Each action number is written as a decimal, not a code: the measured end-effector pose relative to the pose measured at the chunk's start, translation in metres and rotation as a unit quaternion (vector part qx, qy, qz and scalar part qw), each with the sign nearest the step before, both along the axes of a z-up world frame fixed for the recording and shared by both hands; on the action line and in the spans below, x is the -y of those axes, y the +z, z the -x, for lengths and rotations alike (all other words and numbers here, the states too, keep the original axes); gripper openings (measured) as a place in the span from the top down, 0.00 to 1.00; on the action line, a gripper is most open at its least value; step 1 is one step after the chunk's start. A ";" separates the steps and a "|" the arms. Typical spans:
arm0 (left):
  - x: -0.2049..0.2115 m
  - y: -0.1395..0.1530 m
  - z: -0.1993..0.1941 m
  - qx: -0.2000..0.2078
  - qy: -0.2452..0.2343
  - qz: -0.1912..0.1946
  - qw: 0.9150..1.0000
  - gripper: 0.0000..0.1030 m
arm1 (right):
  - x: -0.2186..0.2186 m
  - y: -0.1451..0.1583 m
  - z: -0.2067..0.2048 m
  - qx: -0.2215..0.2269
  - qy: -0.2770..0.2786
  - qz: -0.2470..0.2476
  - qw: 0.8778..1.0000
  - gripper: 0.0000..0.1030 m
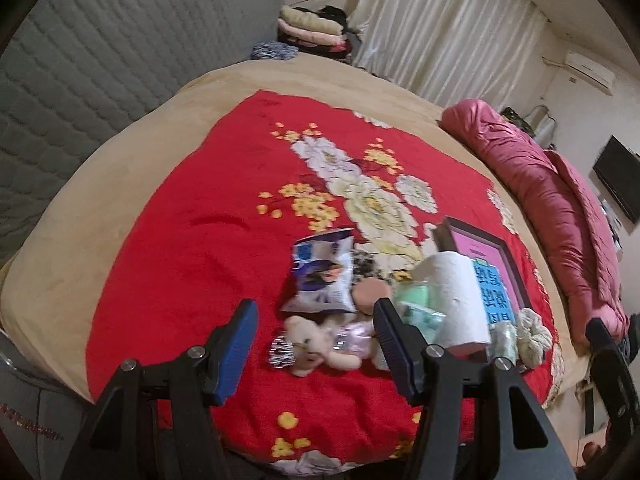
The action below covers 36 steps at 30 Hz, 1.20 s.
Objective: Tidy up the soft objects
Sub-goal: 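Grasp the green Flower tissue pack with right tool while left tool grasps the cartoon snack bag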
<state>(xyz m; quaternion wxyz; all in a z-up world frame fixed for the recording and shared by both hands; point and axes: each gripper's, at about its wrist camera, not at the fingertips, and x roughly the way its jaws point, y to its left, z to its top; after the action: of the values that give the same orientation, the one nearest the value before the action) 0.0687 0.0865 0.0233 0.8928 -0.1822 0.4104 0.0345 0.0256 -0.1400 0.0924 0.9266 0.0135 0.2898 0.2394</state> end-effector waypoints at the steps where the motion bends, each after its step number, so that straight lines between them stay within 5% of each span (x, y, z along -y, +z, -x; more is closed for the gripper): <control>1: -0.004 -0.003 0.000 -0.003 0.004 0.001 1.000 0.42 | -0.004 -0.004 0.000 -0.004 0.005 0.004 1.000 0.24; 15: -0.003 -0.039 -0.018 -0.037 -0.008 0.013 0.999 0.42 | -0.023 -0.065 -0.011 -0.081 0.040 0.031 0.995 0.24; 36: 0.000 -0.068 -0.049 -0.040 -0.011 0.042 0.998 0.42 | -0.038 -0.151 -0.068 -0.189 -0.037 0.028 0.981 0.24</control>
<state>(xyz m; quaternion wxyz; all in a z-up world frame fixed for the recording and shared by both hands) 0.1181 0.0869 -0.0452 0.8675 -0.2132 0.4492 0.0149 0.0940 -0.1016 -0.0591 0.8634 0.0435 0.4654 0.1901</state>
